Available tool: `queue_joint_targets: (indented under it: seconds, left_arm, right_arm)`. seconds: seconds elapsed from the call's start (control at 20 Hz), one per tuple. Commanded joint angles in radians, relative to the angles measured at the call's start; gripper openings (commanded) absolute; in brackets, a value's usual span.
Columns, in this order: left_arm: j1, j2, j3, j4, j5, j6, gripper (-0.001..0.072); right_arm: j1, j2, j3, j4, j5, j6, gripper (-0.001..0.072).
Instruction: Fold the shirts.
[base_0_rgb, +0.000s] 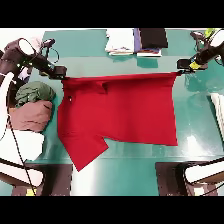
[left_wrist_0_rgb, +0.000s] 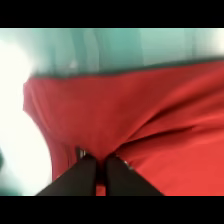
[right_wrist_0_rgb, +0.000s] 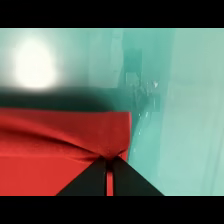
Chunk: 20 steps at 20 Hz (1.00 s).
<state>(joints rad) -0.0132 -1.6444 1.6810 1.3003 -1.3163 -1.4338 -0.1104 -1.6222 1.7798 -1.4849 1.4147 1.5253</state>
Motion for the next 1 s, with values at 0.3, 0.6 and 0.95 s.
queue_joint_targets:
  seconds: [0.3, 0.6, 0.95]
  left_arm:
    - [0.018, -0.006, -0.193, -0.007, -0.081, -0.008, 0.0027]
    - [0.018, -0.006, -0.276, -0.044, -0.058, -0.009, 0.0028]
    - [0.021, 0.077, -0.275, -0.006, -0.088, -0.050, 0.0488]
  right_arm:
    - [0.033, 0.162, -0.425, -0.008, -0.113, -0.007, 0.0021]
    - [0.054, 0.182, -0.591, -0.004, -0.192, 0.041, 0.0023]
    - [0.054, 0.240, -0.525, 0.000, -0.111, 0.053, 0.0400]
